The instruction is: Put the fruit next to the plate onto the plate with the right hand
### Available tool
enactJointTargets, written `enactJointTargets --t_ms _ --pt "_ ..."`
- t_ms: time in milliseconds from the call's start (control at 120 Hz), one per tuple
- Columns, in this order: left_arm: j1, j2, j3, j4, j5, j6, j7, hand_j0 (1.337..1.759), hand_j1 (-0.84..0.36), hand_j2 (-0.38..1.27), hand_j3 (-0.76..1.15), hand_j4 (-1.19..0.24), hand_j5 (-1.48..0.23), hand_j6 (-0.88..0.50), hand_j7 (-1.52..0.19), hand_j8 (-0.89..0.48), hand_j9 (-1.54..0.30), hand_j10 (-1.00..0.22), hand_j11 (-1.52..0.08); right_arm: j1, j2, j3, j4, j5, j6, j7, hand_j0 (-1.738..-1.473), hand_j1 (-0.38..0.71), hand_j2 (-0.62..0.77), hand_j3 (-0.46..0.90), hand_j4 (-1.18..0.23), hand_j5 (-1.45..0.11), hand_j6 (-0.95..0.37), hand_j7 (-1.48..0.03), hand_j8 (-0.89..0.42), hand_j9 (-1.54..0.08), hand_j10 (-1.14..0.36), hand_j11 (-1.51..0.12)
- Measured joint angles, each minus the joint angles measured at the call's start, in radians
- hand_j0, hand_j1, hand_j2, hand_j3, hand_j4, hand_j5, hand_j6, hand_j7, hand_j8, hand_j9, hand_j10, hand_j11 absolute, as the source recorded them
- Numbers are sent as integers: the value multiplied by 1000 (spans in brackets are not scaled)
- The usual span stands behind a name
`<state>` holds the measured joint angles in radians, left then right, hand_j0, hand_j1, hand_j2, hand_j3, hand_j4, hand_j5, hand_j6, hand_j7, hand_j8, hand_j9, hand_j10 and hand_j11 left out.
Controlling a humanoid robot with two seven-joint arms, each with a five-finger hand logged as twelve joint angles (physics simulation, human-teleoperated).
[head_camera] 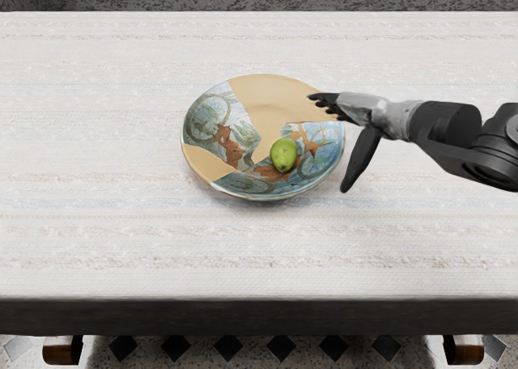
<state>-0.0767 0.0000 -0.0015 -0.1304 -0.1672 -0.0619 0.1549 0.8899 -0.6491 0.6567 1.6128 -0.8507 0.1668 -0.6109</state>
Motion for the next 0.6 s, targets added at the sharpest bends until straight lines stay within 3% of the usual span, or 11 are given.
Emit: enactJointTargets --t_ms 292,600 --pt "0 0 0 0 0 0 0 1658 325 4 0 -21 -26 -21 -26 -21 -26 -21 -26 -114 -103 232 11 106 277 0 -1658 -349 1 0 -2 -1 -3 -1 -2 -1 -2 -1" --pt "-3 0 0 -2 -1 -1 0 1658 325 4 0 -21 -26 -21 -26 -21 -26 -21 -26 -148 -166 304 4 217 419 0 -1658 -349 1 0 -2 0 -2 0 -2 0 -1 0"
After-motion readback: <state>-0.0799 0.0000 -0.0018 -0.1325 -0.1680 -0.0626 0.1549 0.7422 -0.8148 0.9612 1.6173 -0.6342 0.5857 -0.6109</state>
